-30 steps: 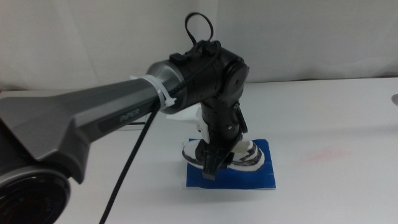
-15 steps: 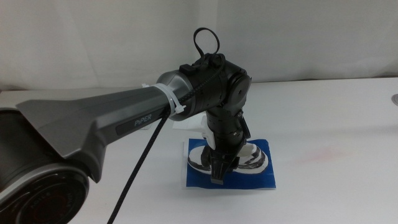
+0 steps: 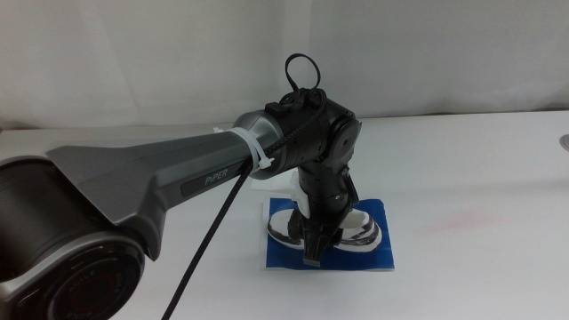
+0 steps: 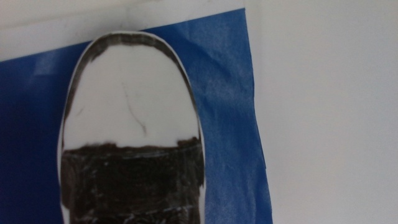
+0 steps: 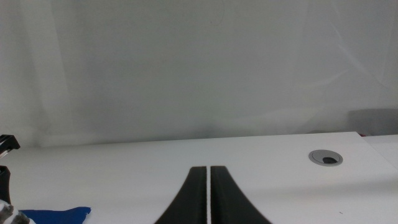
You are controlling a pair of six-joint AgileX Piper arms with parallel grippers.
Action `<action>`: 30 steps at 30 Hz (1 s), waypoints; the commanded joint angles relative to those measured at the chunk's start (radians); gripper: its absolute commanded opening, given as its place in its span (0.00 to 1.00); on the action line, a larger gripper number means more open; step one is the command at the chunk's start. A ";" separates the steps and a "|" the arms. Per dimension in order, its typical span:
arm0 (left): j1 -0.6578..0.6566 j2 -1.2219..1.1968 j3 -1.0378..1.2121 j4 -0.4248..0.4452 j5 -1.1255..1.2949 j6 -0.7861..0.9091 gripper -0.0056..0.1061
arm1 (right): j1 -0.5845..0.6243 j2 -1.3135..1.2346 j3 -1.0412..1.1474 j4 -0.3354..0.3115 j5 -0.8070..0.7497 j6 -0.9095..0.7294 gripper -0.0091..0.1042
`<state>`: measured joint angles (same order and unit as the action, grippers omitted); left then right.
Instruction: Use one arm to grab the shoe from the table and place it on the mat.
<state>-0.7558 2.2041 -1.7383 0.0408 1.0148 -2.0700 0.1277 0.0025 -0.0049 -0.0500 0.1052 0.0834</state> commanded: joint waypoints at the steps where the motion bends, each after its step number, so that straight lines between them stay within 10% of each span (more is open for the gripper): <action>1: -0.003 0.003 -0.006 0.004 0.002 -0.014 0.02 | 0.001 -0.035 0.041 -0.007 -0.006 -0.005 0.06; 20: -0.002 0.022 -0.006 0.005 -0.086 0.018 0.21 | 0.001 -0.035 0.041 -0.007 -0.006 -0.005 0.06; 23: -0.002 0.022 -0.006 0.001 -0.092 0.012 0.60 | 0.001 -0.035 0.041 -0.007 -0.006 -0.005 0.06; 30: -0.002 0.022 -0.006 0.003 -0.119 0.012 0.71 | 0.001 -0.035 0.041 -0.007 -0.006 -0.005 0.06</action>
<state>-0.7558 2.2271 -1.7383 0.0470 0.8970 -2.0436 0.1277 0.0025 -0.0049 -0.0500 0.1052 0.0832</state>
